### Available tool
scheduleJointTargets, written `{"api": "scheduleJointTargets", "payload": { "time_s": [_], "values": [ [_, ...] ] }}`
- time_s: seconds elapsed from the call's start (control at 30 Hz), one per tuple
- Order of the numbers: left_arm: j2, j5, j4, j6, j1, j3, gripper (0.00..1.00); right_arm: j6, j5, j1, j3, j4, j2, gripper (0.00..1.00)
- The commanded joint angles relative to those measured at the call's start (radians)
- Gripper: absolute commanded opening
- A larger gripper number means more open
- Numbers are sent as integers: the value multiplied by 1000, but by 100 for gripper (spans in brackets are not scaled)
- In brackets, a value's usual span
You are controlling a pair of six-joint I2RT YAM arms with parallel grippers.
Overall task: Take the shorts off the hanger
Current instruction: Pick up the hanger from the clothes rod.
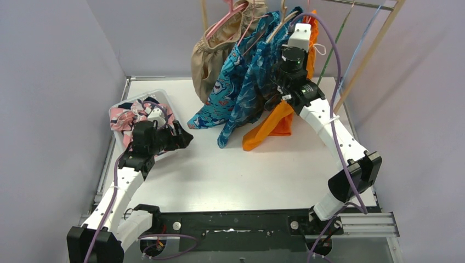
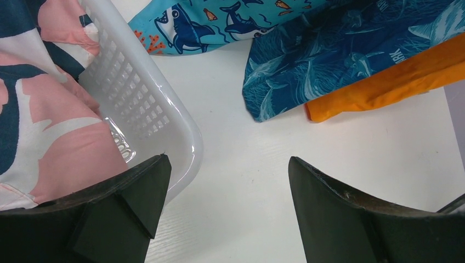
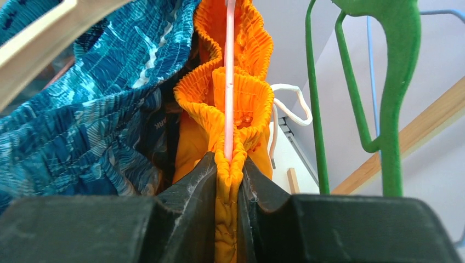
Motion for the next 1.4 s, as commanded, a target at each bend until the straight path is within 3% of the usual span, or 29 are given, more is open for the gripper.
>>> {"api": "scheduleJointTargets", "payload": {
  "time_s": [0.0,0.13,0.73,1.27,1.37],
  "values": [
    [0,21,66,-3,-2,8,79,-79,59,19,1,227,-60,0],
    [1,20,66,-3,-2,8,79,-128,80,28,-43,334,-74,0],
    [9,22,68,-4,-2,8,79,-256,134,81,-116,504,-95,0],
    [15,25,70,-6,-2,10,79,-430,76,82,-164,735,-71,0],
    [13,22,69,-6,-2,10,79,-489,57,84,-229,851,-78,0]
  ]
}}
